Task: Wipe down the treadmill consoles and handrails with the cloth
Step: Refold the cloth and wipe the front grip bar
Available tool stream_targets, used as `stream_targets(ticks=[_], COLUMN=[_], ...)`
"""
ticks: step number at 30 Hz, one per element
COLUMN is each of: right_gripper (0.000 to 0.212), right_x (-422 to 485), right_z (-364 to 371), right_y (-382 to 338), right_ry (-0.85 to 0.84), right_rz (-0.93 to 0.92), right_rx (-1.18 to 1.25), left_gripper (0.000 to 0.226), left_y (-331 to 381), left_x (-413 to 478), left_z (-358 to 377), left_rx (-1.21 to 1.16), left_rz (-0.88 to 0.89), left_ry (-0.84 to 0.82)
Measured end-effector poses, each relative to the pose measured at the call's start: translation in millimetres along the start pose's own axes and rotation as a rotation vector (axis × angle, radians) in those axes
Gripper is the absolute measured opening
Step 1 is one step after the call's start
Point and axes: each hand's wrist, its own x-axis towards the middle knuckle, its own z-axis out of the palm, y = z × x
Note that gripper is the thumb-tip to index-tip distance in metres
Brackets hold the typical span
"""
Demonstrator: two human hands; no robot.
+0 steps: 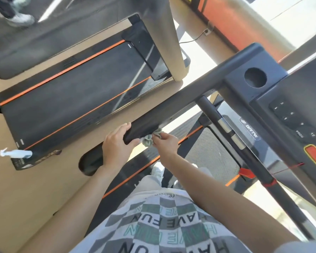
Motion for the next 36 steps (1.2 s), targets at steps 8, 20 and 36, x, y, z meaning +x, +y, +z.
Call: stream_targets(ticks=[8, 20, 36], right_gripper=[0.007, 0.012, 0.041], right_x=[38.8, 32.8, -8.4], right_z=[-46.6, -44.9, -115.8], right_y=[-41.0, -36.5, -31.4], right_ry=[0.195, 0.217, -0.182], right_rz=[-0.083, -0.246, -0.526], right_rx=[0.089, -0.064, -0.154], left_gripper=[0.053, 0.053, 0.042], left_y=[8.9, 5.8, 96.8], left_x=[-0.7, 0.4, 7.1], left_z=[1.1, 5.2, 22.2], left_rx=[0.005, 0.022, -0.367], left_rz=[-0.047, -0.042, 0.154], left_ry=[0.026, 0.022, -0.308])
